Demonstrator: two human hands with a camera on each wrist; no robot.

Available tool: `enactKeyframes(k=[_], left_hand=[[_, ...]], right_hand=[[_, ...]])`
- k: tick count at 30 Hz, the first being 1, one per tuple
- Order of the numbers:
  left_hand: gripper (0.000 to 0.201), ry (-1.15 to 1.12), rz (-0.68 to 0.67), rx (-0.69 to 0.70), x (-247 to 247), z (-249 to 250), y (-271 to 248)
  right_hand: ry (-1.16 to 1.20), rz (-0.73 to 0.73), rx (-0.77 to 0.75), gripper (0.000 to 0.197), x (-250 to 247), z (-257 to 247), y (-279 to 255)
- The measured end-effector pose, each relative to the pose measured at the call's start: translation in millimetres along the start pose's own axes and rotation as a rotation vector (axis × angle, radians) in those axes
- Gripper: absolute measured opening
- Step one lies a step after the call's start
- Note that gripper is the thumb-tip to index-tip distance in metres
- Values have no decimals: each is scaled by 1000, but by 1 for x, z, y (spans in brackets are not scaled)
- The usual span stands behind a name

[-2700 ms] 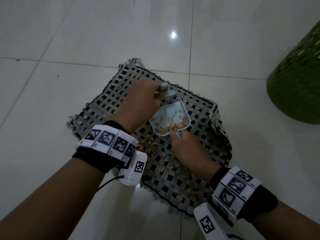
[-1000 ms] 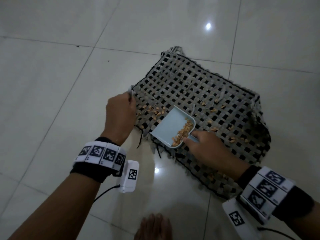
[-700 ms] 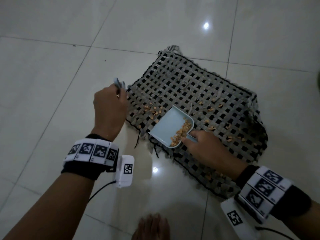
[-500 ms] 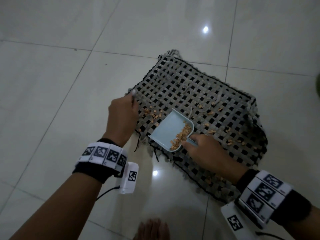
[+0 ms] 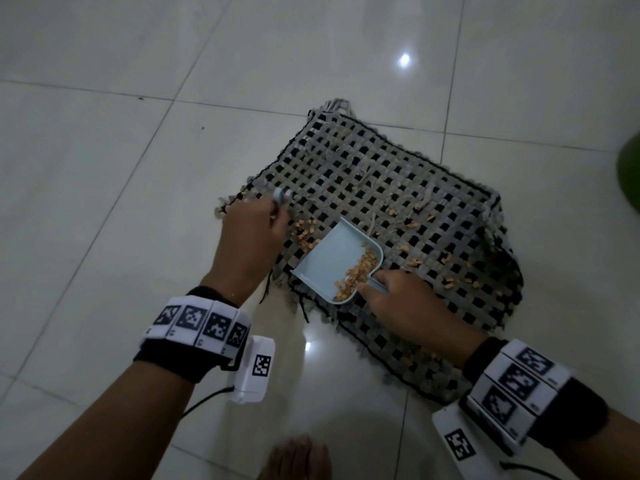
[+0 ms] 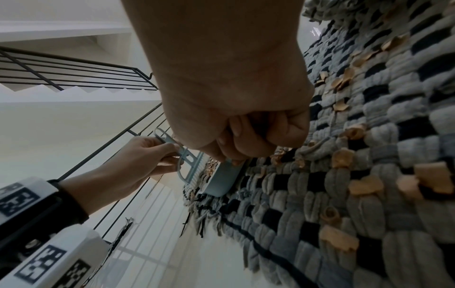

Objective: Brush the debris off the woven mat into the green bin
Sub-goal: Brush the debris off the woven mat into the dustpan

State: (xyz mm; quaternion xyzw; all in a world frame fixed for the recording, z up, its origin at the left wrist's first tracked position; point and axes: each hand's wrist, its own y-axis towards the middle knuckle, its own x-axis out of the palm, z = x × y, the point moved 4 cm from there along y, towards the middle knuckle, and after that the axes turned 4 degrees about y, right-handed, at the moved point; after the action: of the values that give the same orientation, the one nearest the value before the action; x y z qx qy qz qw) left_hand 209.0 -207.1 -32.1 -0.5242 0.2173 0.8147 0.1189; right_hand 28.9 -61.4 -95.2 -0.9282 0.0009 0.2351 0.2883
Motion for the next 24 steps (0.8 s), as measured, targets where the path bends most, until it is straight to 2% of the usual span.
enactKeyframes(k=[6,9,12,14,20,24], left_hand=[[32,-156,-99,91,6,38,-26],[25,-124,2,99,-8,30,-21],[38,66,101,14,-16,3,-9],[42,117,85,1,-13,-3,-6],[35,-116,-60,60,8,29,-23],[28,-150,8,66,-1,29,-20]], right_hand=[[17,-3,3,33,-1,1,0],[2,-5,3,32,0,1,0],[-12,-5,-2,34,0,2,0],[-12,-9,2,34,1,3,0],[9,-20,-4,34,2,2,0],[-1,-13,4,32,1,2,-1]])
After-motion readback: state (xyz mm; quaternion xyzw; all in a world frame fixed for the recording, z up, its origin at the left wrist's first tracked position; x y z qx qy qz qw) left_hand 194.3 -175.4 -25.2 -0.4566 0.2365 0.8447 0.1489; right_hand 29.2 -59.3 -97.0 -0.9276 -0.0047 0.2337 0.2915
